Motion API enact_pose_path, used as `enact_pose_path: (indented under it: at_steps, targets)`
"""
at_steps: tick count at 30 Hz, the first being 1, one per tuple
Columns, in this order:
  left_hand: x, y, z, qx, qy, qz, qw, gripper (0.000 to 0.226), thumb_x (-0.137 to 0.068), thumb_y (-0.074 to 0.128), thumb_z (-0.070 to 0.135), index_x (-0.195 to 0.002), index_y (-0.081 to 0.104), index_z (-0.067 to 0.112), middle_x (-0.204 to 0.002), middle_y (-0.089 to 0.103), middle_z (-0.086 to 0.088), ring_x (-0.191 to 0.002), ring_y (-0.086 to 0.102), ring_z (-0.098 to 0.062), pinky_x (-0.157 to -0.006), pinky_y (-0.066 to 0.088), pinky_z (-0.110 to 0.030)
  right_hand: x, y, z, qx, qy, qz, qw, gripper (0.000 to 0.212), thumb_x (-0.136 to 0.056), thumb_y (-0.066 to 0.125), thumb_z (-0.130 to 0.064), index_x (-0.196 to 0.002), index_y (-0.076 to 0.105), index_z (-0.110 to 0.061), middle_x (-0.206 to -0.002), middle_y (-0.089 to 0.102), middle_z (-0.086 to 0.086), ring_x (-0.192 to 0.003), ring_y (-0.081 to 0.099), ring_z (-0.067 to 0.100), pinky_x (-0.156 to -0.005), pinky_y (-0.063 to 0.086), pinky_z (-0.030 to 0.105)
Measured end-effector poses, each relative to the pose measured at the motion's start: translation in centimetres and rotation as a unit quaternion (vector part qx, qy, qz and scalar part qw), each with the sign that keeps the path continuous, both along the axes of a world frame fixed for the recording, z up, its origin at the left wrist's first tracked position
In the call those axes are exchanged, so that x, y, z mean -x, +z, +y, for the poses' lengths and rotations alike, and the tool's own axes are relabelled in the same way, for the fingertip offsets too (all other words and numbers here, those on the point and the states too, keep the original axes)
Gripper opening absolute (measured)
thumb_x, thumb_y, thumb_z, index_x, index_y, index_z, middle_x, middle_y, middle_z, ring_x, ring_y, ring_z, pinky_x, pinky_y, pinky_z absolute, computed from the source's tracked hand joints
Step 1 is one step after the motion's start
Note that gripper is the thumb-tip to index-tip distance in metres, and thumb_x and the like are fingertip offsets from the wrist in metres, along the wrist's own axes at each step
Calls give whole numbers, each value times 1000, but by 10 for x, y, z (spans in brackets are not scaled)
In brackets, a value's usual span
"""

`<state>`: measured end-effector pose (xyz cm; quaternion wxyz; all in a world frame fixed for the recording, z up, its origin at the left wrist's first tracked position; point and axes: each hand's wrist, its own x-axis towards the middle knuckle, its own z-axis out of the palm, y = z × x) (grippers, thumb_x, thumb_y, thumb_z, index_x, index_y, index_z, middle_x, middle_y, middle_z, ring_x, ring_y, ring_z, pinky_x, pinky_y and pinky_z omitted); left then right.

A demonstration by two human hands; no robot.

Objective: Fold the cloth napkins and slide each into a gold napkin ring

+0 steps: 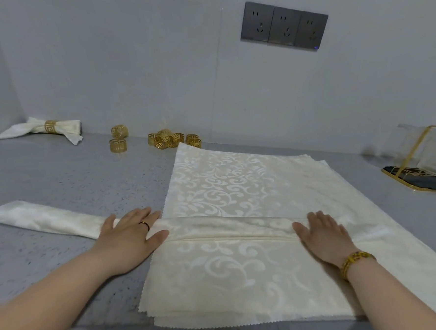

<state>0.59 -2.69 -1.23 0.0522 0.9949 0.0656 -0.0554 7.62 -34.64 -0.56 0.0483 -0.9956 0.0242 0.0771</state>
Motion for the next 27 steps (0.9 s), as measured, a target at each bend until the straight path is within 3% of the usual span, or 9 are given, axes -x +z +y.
enact_pose_path:
  at_steps: [2, 5, 8, 11, 14, 17, 20, 24, 27]
  targets:
    - [1, 0, -1, -2, 0, 5, 1000, 58, -96, 14, 52, -147, 0, 28, -156, -4, 8, -143, -3, -9, -115, -4, -39, 0, 6, -2, 35, -25, 9, 999, 60, -96, 19, -48, -144, 19, -10, -153, 13, 9, -143, 8, 23, -116, 4, 44]
    - [1, 2, -2, -9, 0, 7, 1000, 58, -96, 13, 52, -147, -1, 28, -156, -5, 8, -143, -4, -10, -115, -4, -40, 0, 24, 26, 108, -6, -57, 993, 57, -98, 16, -41, -147, 6, -14, -155, 1, 12, -144, -1, 25, -114, -5, 46]
    - [2, 1, -2, -8, -1, 5, 1000, 58, -96, 13, 51, -147, -2, 27, -156, -5, 7, -143, -5, -9, -114, -6, -41, 7, 36, 84, -14, 194, -150, 969, 53, -99, 28, -26, -147, 9, -18, -156, 5, 7, -144, 4, 18, -115, 1, 31]
    - [1, -1, -1, 1, -4, 4, 1000, 59, -96, 13, 52, -147, -2, 27, -156, -5, 7, -143, -6, -10, -114, -6, -41, 22, 35, 148, -132, 359, -96, 919, 44, -97, 34, -12, -141, 32, -14, -152, 24, 3, -141, 16, 14, -110, 9, 20]
    - [-1, -3, 2, 6, -6, -4, 1000, 60, -96, 13, 52, -147, -2, 26, -156, -5, 6, -143, -6, -9, -115, -7, -40, 26, 14, 179, -195, 392, -49, 898, 34, -98, 32, -9, -126, 52, -4, -136, 47, 11, -130, 36, 22, -98, 24, 19]
    - [-4, -5, 6, 27, -21, -8, 999, 57, -97, 12, 48, -147, 0, 25, -156, -5, 6, -143, -6, -9, -114, -8, -37, 23, -3, 180, -237, 383, -43, 892, 36, -96, 38, -8, -128, 52, -11, -141, 44, 4, -133, 34, 15, -101, 20, 12]
    - [-8, 0, 15, 77, -35, -39, 996, 48, -100, 19, 39, -146, 20, 24, -155, 12, 7, -142, 9, -10, -113, 2, -27, 20, -6, 178, -280, 360, -34, 889, 34, -93, 44, -8, -124, 56, -16, -143, 42, -2, -134, 33, 8, -105, 18, 12]
    - [-20, 23, 38, 96, -30, 1, 995, 33, -90, 50, 37, -122, 49, 28, -121, 50, 9, -114, 45, -12, -93, 33, -23, 20, -6, 178, -308, 342, -41, 887, 28, -91, 48, -9, -116, 60, -13, -138, 47, -5, -129, 39, 7, -98, 23, 8]
    - [-29, 42, 54, 79, -30, 113, 990, 18, -82, 63, 37, -87, 51, 25, -85, 49, 12, -85, 48, -10, -71, 36, -22, 19, -7, 177, -313, 344, -45, 884, 26, -91, 48, -9, -115, 60, -13, -138, 47, -6, -129, 39, 7, -92, 22, 3]
